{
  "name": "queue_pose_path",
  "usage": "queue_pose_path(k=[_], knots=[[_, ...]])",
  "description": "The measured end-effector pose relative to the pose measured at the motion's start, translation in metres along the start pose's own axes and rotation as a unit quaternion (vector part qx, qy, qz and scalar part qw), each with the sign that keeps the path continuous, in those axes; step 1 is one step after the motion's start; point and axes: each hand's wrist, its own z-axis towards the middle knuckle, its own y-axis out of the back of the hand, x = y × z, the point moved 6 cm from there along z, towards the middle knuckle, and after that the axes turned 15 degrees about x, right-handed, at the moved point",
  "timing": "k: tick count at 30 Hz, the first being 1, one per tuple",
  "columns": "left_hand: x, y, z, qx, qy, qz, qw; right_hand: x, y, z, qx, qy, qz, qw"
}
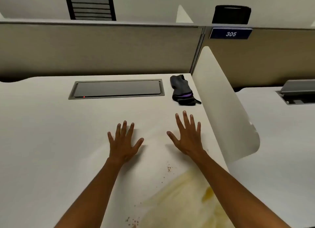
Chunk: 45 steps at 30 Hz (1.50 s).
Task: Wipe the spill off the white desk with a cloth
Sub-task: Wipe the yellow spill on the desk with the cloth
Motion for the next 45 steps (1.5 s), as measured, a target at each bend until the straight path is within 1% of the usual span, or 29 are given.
queue_pose_path(k=[3,5,9,12,22,28,33,35,38,40,45], knots=[[-0.004,-0.004,0.014,-0.002,0.008,0.013,1.0,-0.007,0.004,0.026,-0.006,-0.005,0.0,1.0],[-0.006,-0.008,0.02,-0.016,0.011,0.006,1.0,-0.012,0.003,0.045,-0.007,0.002,0.008,1.0],[-0.006,-0.015,0.023,-0.062,0.01,0.031,0.998,-0.016,0.008,0.08,-0.013,0.013,-0.003,1.0],[-0.005,-0.018,0.026,-0.072,0.009,0.031,0.997,-0.02,0.015,0.104,-0.028,0.012,-0.012,0.999],[-0.002,-0.022,0.031,-0.073,0.015,0.039,0.996,-0.043,0.036,0.184,-0.032,-0.016,0.017,0.999],[-0.001,-0.023,0.033,-0.075,0.017,0.039,0.996,-0.048,0.037,0.22,0.0,-0.043,0.007,0.999],[-0.001,-0.023,0.032,-0.071,0.018,0.036,0.997,-0.049,0.049,0.249,0.02,-0.064,0.044,0.997],[0.0,-0.023,0.032,-0.073,0.019,0.04,0.996,-0.049,0.053,0.257,0.011,-0.082,0.056,0.995],[0.001,-0.023,0.033,-0.074,0.02,0.04,0.996,-0.048,0.054,0.258,-0.039,-0.099,0.071,0.992],[0.001,-0.022,0.034,-0.076,0.021,0.038,0.996,-0.046,0.053,0.252,-0.056,-0.101,0.079,0.99],[0.004,-0.023,0.034,-0.07,0.022,0.033,0.997,-0.048,0.054,0.22,-0.021,-0.078,0.087,0.993]])
